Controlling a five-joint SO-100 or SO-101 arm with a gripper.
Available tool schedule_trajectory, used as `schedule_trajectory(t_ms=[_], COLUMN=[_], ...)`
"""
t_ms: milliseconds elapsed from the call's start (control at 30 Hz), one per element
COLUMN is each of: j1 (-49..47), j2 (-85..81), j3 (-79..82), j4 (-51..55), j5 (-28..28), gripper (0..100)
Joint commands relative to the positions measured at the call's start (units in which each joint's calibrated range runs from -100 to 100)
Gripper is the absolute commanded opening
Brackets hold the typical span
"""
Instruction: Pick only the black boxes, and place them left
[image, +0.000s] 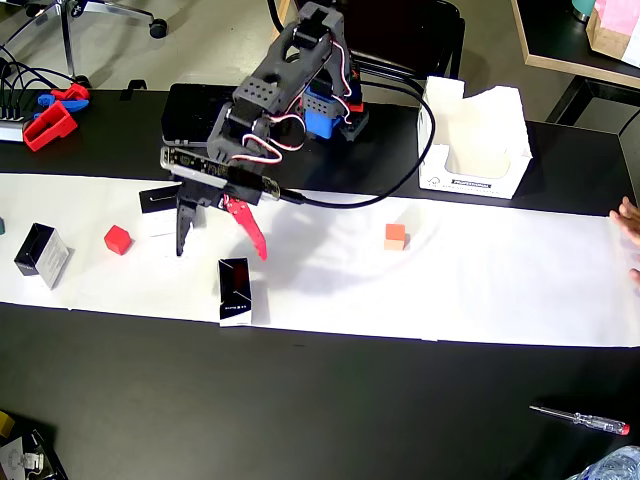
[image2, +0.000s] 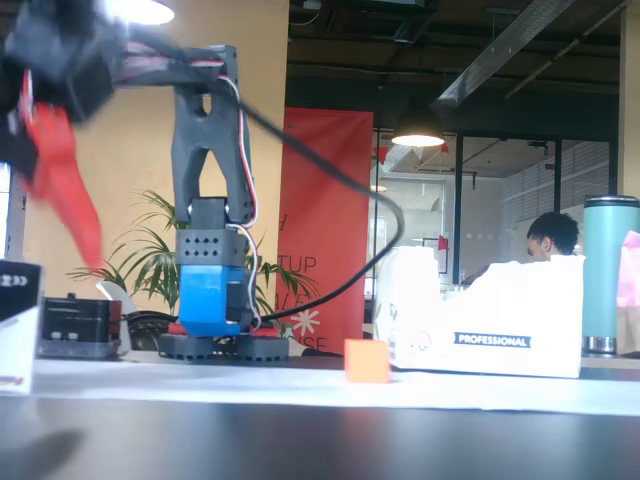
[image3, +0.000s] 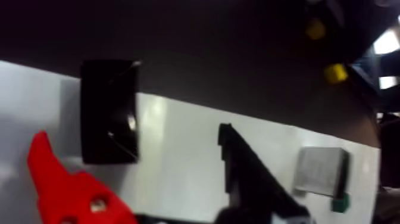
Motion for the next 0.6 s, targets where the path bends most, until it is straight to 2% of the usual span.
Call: schedule_trajectory(t_ms=[0,100,133,233,300,400,467,567], j1=[-5.58,-9.66,-10.26,-11.13,-11.13,-11.13,-11.39,-15.81], j2=[5.43,10.96,12.39,13.41,12.94,4.17,-4.37,-16.22], j3=[-8.49,-12.13,-13.54,-12.83,-9.2,-2.2,1.88,2.15], j4=[-0.54,-0.62,-0.62,-0.46,-0.46,2.72,10.67,24.26], j5=[-6.59,-9.01,-9.38,-10.54,-10.54,-10.54,-10.91,-15.43], gripper=[54,53,49,23,13,12,12,12])
